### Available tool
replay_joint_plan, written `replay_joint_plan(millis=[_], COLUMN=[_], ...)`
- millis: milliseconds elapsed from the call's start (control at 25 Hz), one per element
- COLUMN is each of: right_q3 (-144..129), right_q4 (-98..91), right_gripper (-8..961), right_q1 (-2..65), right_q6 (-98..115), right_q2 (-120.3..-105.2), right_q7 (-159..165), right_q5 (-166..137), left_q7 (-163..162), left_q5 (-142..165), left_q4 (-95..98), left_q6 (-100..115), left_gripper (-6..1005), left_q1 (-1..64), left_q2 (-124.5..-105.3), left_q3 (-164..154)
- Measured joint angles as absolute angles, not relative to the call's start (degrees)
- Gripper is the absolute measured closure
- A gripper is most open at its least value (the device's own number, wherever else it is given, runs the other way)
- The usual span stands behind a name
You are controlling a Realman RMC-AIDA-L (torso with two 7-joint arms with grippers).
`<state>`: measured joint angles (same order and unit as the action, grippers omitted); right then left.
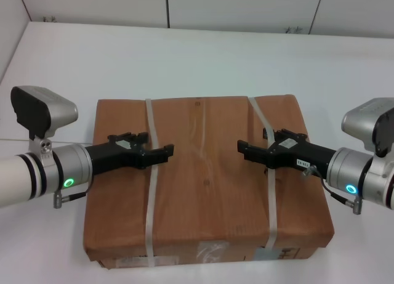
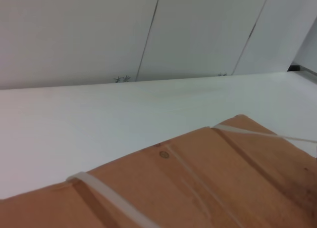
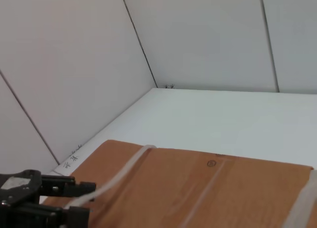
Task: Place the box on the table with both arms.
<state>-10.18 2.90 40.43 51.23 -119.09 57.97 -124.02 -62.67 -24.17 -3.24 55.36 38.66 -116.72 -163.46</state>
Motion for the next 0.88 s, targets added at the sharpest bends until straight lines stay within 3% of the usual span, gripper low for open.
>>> replay_joint_plan(millis=[80, 880], right_q3=[-10.1, -2.1], right_q4=[2.9, 0.7], right_gripper=[91, 95], right_q1=[40.4, 36.2], right_q6=[51.2, 56.9], right_q2=[-119.09, -118.95], right_q7=[58.0, 58.1], right_q5=[-124.0, -124.0], left_q7=[-62.7, -62.1], left_q5=[-24.2, -32.2], left_q4=[-3.3, -7.9], left_q6=[55.4, 71.3], left_gripper=[199, 206], left_q1=[38.6, 36.0], left_q2=[-116.69, -116.14], left_q3=[-163.4, -163.4])
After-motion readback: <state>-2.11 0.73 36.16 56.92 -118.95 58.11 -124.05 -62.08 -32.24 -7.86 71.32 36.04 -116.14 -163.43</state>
